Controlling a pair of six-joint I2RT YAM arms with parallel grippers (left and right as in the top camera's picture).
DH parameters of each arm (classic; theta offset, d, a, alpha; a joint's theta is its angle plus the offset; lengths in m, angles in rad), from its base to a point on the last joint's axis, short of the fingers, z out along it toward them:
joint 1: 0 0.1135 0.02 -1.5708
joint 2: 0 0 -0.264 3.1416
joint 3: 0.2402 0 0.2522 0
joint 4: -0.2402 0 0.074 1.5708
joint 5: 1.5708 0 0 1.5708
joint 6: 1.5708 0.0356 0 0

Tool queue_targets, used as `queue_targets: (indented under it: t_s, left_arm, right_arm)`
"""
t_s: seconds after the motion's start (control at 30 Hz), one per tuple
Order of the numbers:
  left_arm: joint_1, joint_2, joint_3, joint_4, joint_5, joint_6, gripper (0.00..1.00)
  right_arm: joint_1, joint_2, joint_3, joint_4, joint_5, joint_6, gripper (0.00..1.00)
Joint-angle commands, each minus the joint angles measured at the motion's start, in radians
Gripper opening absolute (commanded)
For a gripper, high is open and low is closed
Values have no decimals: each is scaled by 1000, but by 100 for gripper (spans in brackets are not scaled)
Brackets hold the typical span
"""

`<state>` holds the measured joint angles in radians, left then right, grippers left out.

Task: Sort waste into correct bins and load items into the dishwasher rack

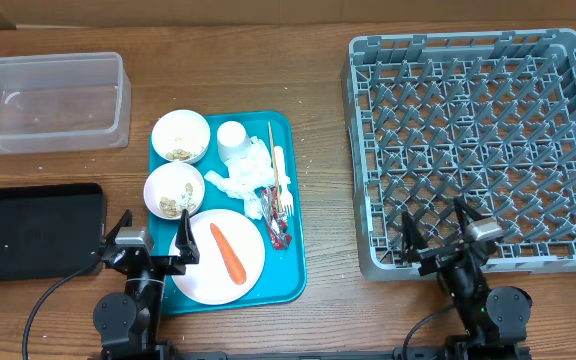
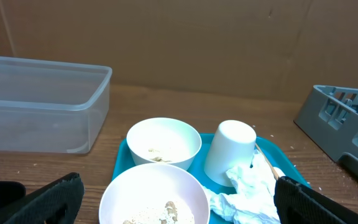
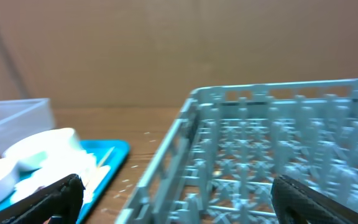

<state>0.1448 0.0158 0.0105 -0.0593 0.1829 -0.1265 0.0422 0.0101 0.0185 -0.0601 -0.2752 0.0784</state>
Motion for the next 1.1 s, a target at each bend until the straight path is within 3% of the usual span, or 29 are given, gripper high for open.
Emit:
queue_targets:
  t_s: [0.0, 0.17, 0.4, 1.07]
  left_arm:
    - [6, -11, -6, 0, -10, 18, 100]
    - [6, -11, -6, 1, -10, 18, 100]
    - [6, -11, -6, 1, -10, 18, 100]
    - [6, -11, -6, 1, -10, 18, 100]
  right_arm:
    - [8, -7, -10, 12, -150, 4, 100]
    - [7, -7, -10, 34, -201, 3, 100]
    - [7, -7, -10, 15, -45, 3, 100]
    - [7, -7, -10, 5, -40, 3, 100]
